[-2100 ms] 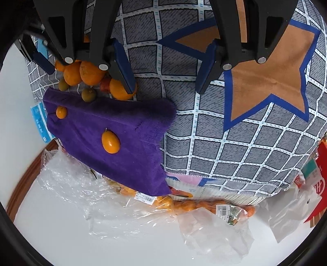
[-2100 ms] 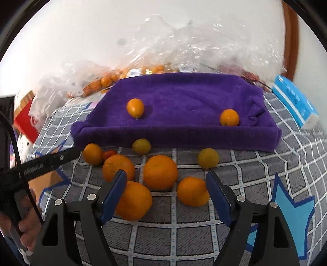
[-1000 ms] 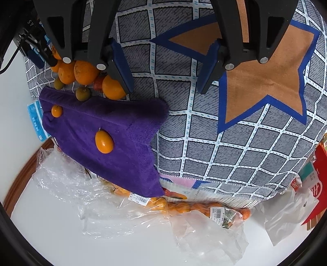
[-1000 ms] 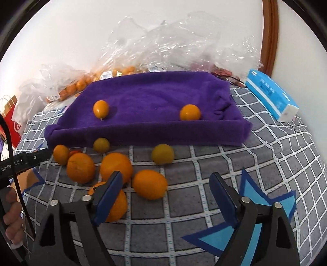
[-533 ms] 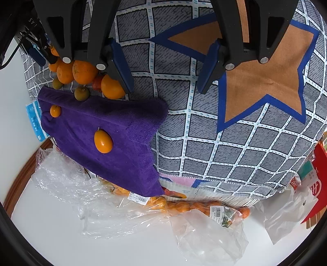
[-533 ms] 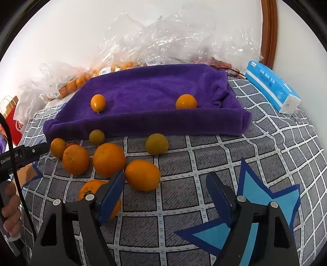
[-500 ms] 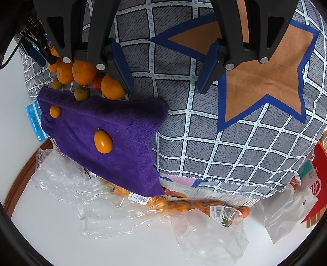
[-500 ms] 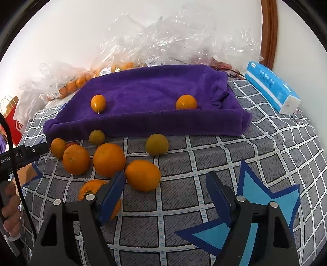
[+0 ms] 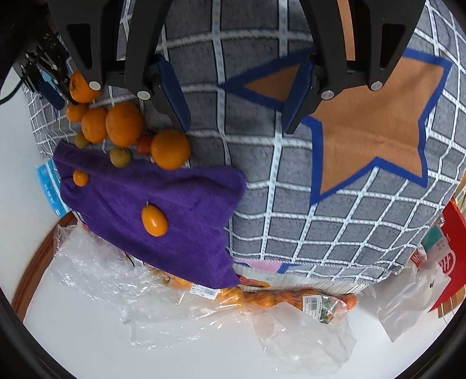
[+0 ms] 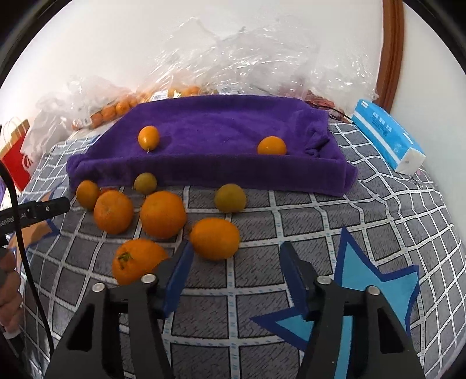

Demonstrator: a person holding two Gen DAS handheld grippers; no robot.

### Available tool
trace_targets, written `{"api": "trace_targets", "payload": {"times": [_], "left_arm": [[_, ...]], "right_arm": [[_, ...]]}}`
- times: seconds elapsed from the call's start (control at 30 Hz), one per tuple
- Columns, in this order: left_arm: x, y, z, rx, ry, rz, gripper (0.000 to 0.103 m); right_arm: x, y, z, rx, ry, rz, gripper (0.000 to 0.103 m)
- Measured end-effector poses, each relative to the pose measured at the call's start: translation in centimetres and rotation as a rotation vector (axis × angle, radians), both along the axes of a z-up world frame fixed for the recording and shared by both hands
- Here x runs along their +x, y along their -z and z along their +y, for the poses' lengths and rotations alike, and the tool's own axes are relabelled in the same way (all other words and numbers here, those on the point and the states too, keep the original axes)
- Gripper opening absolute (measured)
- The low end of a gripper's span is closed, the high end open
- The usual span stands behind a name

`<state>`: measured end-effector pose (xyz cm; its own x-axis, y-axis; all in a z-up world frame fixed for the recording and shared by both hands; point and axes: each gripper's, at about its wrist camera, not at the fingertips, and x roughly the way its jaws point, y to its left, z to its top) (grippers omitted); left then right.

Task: Organize fruits
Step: 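Withdraw both open tools from the towel back toward the fruit cluster, then close the left tool on a large orange while the right tool grasps another orange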

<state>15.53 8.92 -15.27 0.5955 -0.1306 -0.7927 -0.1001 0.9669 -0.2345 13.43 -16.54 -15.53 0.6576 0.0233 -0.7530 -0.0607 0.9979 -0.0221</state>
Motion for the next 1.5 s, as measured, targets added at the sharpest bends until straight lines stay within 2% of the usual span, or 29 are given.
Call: {"api": "trace_targets", "payload": {"times": [0.13, 0.27, 0.4, 0.53, 0.63, 0.77, 0.83, 0.9, 1.0, 1.07, 1.13, 1.2, 1.37, 1.43, 1.5], "left_arm": [[-1.0, 0.2, -0.5, 0.044, -0.01, -0.012, 0.063], [-2.1, 0.3, -0.8, 0.086, -0.029, -0.033, 0.063], [-2.7, 0.5, -1.2, 0.122, -0.044, -0.052, 0.063], [-2.8, 0.6, -1.9, 0.168, -0.014, -0.04, 0.066], [-2.6, 0.4, -2.0, 0.151, -0.007, -0.03, 0.065], [-2.5, -0.1, -2.2, 0.047, 0.041, -0.051, 0.064], [-2.1, -0.4, -3.0, 0.061, 0.073, -0.064, 0.064], [-1.2, -0.7, -4.0, 0.115, 0.085, -0.068, 0.064], [0.2, -0.5, -4.7, 0.113, 0.099, -0.057, 0.064], [0.8, -0.3, -4.7, 0.098, 0.101, -0.044, 0.06], [1.4, -0.1, -4.9, 0.087, 0.099, -0.042, 0.059], [1.8, 0.0, -4.9, 0.088, 0.101, -0.054, 0.056], [2.4, 0.3, -5.1, 0.048, 0.122, -0.067, 0.037], [2.4, 0.5, -5.4, 0.042, 0.138, -0.079, 0.033], [2.3, 0.5, -5.8, 0.057, 0.143, -0.082, 0.033]], "right_arm": [[-0.1, 0.1, -0.2, 0.006, 0.004, -0.005, 0.056], [0.3, 0.8, -0.7, 0.029, 0.026, 0.041, 0.056], [0.3, 0.9, -1.2, 0.045, 0.044, 0.041, 0.047], [0.3, 0.9, -1.4, 0.054, 0.032, 0.04, 0.047], [0.8, 0.9, -1.7, 0.064, 0.029, 0.039, 0.052], [1.8, 0.9, -1.9, 0.062, 0.03, 0.039, 0.054], [2.2, 0.9, -1.8, 0.072, 0.014, 0.038, 0.054], [2.6, 0.9, -1.8, 0.077, 0.01, 0.036, 0.054], [3.0, 0.8, -1.9, 0.089, 0.0, 0.028, 0.054], [3.3, 0.8, -1.9, 0.088, -0.004, 0.028, 0.052], [3.5, 0.8, -1.9, 0.087, -0.013, 0.025, 0.045], [3.7, 0.9, -1.9, 0.093, -0.019, 0.031, 0.042], [3.8, 1.0, -2.6, 0.146, -0.025, 0.035, 0.04], [3.7, 1.0, -2.8, 0.156, -0.025, 0.035, 0.04], [3.7, 1.0, -2.8, 0.16, -0.025, 0.035, 0.04]]}}
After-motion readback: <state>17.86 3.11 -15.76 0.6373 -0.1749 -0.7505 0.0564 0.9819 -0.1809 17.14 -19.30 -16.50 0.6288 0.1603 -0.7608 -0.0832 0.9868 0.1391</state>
